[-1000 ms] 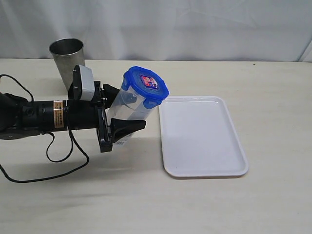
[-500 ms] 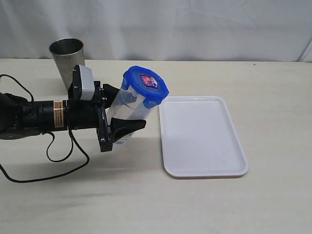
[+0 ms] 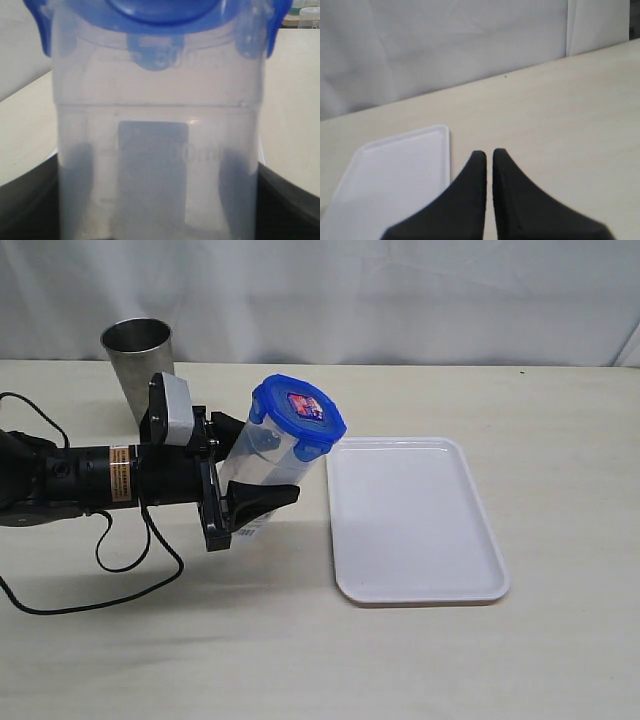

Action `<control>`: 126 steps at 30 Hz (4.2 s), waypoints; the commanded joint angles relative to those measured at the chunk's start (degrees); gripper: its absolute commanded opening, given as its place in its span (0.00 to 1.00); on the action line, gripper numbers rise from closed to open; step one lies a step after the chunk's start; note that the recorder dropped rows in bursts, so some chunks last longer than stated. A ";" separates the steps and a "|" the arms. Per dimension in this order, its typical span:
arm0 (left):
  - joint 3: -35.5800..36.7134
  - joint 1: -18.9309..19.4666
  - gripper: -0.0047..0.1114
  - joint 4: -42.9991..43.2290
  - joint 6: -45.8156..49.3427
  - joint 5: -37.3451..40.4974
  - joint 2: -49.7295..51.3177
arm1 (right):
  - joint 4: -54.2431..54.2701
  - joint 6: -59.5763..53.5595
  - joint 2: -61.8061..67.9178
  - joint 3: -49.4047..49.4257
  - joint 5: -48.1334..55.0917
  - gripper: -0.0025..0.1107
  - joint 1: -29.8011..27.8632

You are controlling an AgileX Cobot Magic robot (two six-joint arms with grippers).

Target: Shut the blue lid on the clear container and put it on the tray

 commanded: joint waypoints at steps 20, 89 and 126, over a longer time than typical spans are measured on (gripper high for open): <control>-0.33 -0.37 0.04 -1.63 -0.10 -2.07 -0.42 | -1.82 -3.43 -0.22 0.14 3.92 0.06 -0.27; -20.44 -15.58 0.04 -4.89 9.47 35.52 -0.42 | 1.66 -14.57 -0.22 0.14 2.86 0.06 -0.27; -24.97 -28.38 0.04 -3.09 85.35 58.20 -0.03 | 1.66 -14.57 -0.22 0.14 2.86 0.06 -0.27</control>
